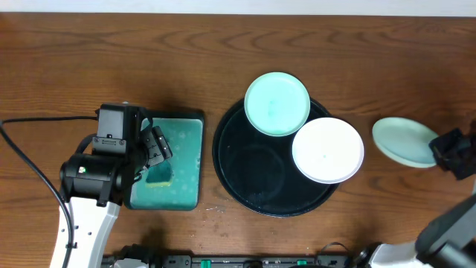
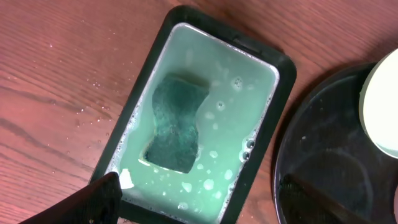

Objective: Clean dirty plates on tray and stack at the side

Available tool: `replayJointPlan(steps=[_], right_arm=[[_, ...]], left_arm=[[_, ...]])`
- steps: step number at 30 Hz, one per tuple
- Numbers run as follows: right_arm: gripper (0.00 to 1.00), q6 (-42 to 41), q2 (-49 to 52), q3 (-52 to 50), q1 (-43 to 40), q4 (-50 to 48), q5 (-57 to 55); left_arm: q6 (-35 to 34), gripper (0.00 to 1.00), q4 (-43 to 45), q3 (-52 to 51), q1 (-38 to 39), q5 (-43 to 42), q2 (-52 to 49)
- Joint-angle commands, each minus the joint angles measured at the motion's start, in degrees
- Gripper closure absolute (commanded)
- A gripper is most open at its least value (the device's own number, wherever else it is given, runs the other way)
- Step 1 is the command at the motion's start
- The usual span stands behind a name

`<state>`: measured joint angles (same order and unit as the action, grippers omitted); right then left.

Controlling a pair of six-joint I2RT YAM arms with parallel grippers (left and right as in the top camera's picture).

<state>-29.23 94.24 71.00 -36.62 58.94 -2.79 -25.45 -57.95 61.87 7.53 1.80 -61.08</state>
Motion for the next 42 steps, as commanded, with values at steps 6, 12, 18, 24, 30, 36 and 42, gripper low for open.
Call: replayJointPlan(steps=[6,12,18,24,30,36,42], right_arm=[[0.96,0.5,7.7,-4.6,1.6,-3.2,-2.8],[0.62,6.8,5.5,-4.7,4.2,-4.0,5.8],[0.57,16.6,-1.3,-4.8,9.7,-2.6,18.8],[0.49,20.3,-4.4,-7.2,19.8,-0.7,17.0],[0.36,12.1,-3.9,-16.3,26.5,-11.0,6.5],[0.99,13.8,-4.4,-19.7,27.2,-14.8,11.1],[0.99,14.1,-11.3,-18.2,29.3,-8.9,11.5]], left_arm=[[0.2,0.19,-0.1,1.0,-0.2,0.1,0.0],[0.2,0.19,-0.1,1.0,-0.2,0.1,0.0],[0.2,0.19,-0.1,1.0,-0.2,0.1,0.0],[0.2,0.19,-0.1,1.0,-0.2,0.1,0.0],[0.2,0.19,-0.1,1.0,-0.2,0.1,0.0],[0.2,0.19,-0.1,1.0,-0.2,0.1,0.0],[0.2,0.19,-0.1,1.0,-0.2,0.1,0.0]])
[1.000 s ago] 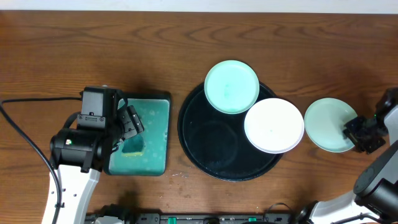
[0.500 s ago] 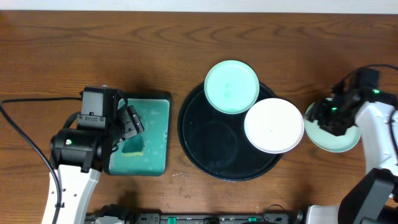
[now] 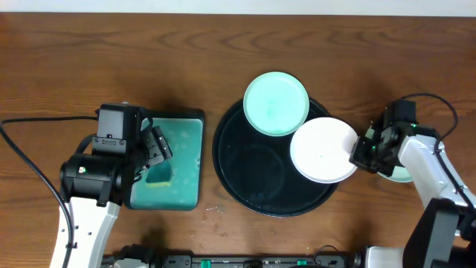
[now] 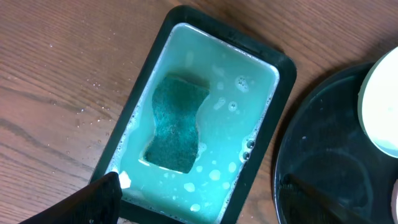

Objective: Clean dirty plates on tray and stack at the side

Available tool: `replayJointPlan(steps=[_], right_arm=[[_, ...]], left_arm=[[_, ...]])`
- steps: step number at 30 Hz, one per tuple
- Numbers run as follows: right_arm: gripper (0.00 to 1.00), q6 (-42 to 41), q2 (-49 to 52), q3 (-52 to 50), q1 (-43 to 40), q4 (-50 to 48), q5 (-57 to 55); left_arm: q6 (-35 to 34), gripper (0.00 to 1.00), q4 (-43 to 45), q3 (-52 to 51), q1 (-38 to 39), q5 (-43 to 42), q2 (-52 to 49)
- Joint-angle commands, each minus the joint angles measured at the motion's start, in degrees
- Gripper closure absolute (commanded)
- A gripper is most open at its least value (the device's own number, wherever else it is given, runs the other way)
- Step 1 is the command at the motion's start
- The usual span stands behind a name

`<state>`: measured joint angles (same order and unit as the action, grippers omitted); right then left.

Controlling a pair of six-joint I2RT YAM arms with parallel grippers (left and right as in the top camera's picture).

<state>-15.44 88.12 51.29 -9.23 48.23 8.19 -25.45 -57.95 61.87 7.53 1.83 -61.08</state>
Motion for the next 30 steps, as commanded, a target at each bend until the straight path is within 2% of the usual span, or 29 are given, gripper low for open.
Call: replayJointPlan(steps=[1,5,10,17,19,20,21,22,30], right_arm=[[0.99,0.3,-6.7,1.5,2.4,2.6,0.5],[0.99,0.3,-12.7,1.4,6.8,5.7,1.7],[0.99,-1.6,-14.4,0.0,16.9,4.4,1.4],[0.99,-15.8,-9.6,-8.7,30.3,-11.1,1.1],[0.99,-17.1,-7.5,-10.2,32.7,-14.2,0.8],[0.95,-17.7,-6.2,-10.5,33.7,-15.3,0.0],[0.81,-17.9,-5.1,-10.4,34.3,-16.0,-1.2],[0.76,-17.9,-4.4,-10.2,34.4,-16.4,-2.3],[0.75,-5.9,-9.3,-2.8,32.7,-11.1,-3.5]], left_arm=[[0.2,0.19,-0.1,1.0,-0.2,0.1,0.0],[0.2,0.19,-0.1,1.0,-0.2,0.1,0.0],[0.2,0.19,-0.1,1.0,-0.2,0.1,0.0],[0.2,0.19,-0.1,1.0,-0.2,0.1,0.0],[0.2,0.19,-0.1,1.0,-0.2,0.1,0.0],[0.2,0.19,-0.1,1.0,-0.2,0.1,0.0],[0.2,0.19,-0.1,1.0,-0.2,0.1,0.0],[0.2,0.19,-0.1,1.0,-0.2,0.1,0.0],[0.2,0.19,-0.5,0.3,-0.2,0.1,-1.1]])
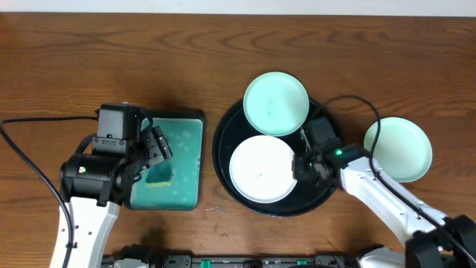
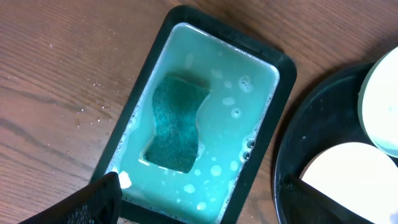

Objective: Clean dirty plates on tray and stack at the side

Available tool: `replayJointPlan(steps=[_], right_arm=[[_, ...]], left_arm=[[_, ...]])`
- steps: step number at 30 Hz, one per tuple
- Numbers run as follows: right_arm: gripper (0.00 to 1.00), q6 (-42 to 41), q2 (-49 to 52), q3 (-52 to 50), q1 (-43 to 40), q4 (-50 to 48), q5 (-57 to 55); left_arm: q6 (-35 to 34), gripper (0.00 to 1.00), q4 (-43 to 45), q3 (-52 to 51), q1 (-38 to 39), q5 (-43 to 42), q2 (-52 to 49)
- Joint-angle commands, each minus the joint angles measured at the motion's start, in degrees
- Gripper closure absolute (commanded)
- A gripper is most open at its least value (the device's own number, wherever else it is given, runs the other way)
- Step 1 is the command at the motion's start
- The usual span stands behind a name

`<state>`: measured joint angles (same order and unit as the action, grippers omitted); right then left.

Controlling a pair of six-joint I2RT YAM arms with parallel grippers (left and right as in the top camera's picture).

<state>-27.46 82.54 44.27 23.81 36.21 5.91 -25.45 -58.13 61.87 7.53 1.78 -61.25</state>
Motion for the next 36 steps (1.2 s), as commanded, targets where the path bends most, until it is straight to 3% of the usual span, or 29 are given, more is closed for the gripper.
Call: replayJointPlan(steps=[1,6,12,14,17,20,23,26,33,36], right_arm=[[0.74,8.1,-5.1,5.2,-0.4,1.9,-1.2],[0.76,11.0,-11.3,6.6,-0.3,3.3,-1.2],[0.78,10.8,-13.5,6.6,-0.3,5.1,-1.2],[0.78,10.8,-13.2,6.6,-0.3,6.5,-1.2],[0.78,10.8,-12.6,6.6,-0.4,8.3,-1.7],[0.78,10.1,-12.3,6.6,-0.4,10.1,-4.2],[0.78,8.1,-12.2,6.6,-0.4,11.6,-7.1],[0.78,7.4,-12.1,6.5,-0.4,11.8,-8.3],[0.81,5.2,-12.1,6.5,-0.3,11.8,-10.4],[0.81,5.2,-12.1,6.5,-0.3,11.8,-10.4]], left_arm=[[0.2,0.2,-0.6,-0.3,-0.2,0.1,-1.4],[0.5,0.24,0.3,-4.8,-0.2,0.2,-6.2],[2.5,0.24,8.0,-9.8,-0.2,0.2,-18.3],[2.5,0.36,10.0,-10.0,-0.2,0.2,-22.8],[2.6,0.45,12.4,-10.0,-0.2,0.4,-29.0],[2.7,0.63,14.5,-10.0,-0.2,0.4,-33.6],[2.8,0.72,14.4,-9.8,-0.2,0.1,-34.9],[3.0,0.72,11.1,-8.8,-0.2,0.1,-32.9],[4.0,0.5,6.1,-8.5,-0.2,0.8,-22.3],[4.0,0.49,8.1,-10.0,-0.2,3.5,-21.5]])
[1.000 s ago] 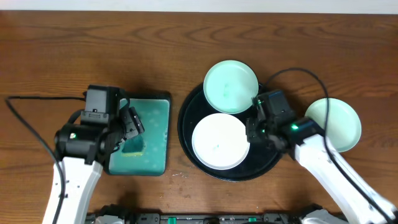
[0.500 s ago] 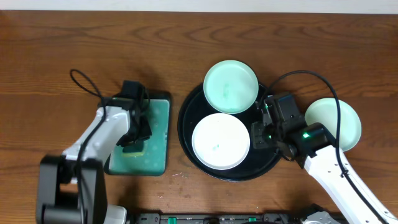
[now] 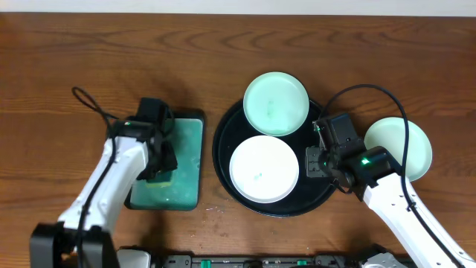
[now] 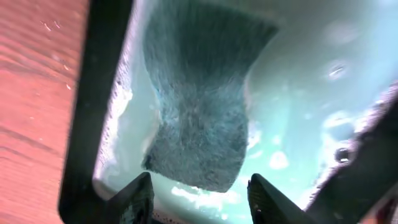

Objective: Clean dirty plates on tray and stack at the side

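A dark green sponge (image 4: 199,106) lies in soapy water in the black rectangular basin (image 4: 102,62). My left gripper (image 4: 202,198) is low inside it, open, one fingertip on each side of the sponge's near end. In the overhead view the left gripper (image 3: 158,170) covers the sponge. A white plate (image 3: 264,168) lies in the middle of the round black tray (image 3: 223,160). A light green plate (image 3: 277,103) rests on the tray's far rim. My right gripper (image 3: 311,162) sits over the tray just right of the white plate; its jaws are not discernible.
Another light green plate (image 3: 405,145) lies on the wooden table right of the tray, partly behind my right arm. Cables loop over the table by both arms. The basin (image 3: 186,114) stands just left of the tray.
My left gripper was above the basin and is now down in it, open round the sponge's near end. My right gripper has shifted slightly right, off the white plate's rim.
First the white plate lay on the tray's right side, and my right gripper was at the table's right edge. Then the gripper was at that plate's right rim. Later the plate lay in the tray's middle, where it stays. My left gripper hovered, then came down to the sponge.
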Available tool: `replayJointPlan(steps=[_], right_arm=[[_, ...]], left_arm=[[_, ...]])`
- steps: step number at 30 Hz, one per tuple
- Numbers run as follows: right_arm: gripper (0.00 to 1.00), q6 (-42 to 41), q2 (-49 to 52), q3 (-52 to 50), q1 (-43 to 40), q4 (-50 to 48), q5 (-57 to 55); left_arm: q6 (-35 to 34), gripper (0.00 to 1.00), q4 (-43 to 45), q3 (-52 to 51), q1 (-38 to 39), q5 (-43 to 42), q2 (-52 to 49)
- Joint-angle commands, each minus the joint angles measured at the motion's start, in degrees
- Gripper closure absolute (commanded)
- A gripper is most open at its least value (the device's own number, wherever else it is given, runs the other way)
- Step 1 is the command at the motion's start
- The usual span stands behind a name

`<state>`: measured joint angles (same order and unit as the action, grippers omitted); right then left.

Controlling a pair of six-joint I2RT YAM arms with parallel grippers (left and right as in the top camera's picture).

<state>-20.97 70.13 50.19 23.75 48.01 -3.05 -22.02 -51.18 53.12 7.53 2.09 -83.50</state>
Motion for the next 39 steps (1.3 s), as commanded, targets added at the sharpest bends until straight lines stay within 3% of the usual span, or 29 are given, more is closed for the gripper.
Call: replayJointPlan(steps=[1,8,10,13,15,18,21,24,29,39], right_arm=[[0.82,-1.3,0.3,0.6,-0.3,0.0,-1.4],[0.82,-1.3,0.3,0.6,-0.3,0.1,-1.0],[0.83,-1.3,0.3,0.6,-0.3,0.1,-1.0],[0.83,-1.3,0.3,0.6,-0.3,0.4,-1.0],[0.83,-1.3,0.3,0.6,-0.3,0.7,-1.0],[0.84,-2.4,0.3,0.5,-0.3,0.7,-1.9],[0.87,-11.1,0.5,0.3,-1.0,2.1,-7.1],[0.88,-11.4,1.5,0.2,-2.4,1.3,-5.7],[0.8,1.7,6.5,0.2,-3.3,-2.9,4.5],[0.73,9.1,22.8,0.2,-3.3,-6.9,16.6]], left_arm=[[0.3,0.49,2.4,-2.2,-0.2,4.2,0.4],[-2.3,0.53,12.6,-6.9,-0.2,4.3,-8.7],[-2.2,0.6,13.2,-6.9,-0.2,3.2,-10.6],[-1.7,0.87,12.9,-6.7,-0.2,0.0,-10.9],[-1.7,0.92,12.0,-6.1,-0.2,-1.4,-10.0],[-1.8,0.93,8.4,-3.9,-0.2,-1.7,-6.9],[-1.8,0.92,4.7,-1.4,-0.2,-1.7,-3.1],[-1.2,0.93,1.0,1.4,-0.2,-1.8,1.3],[0.6,0.93,-2.7,4.5,-0.2,-2.2,8.5],[1.3,0.92,-2.8,4.5,-0.1,-11.4,12.7]])
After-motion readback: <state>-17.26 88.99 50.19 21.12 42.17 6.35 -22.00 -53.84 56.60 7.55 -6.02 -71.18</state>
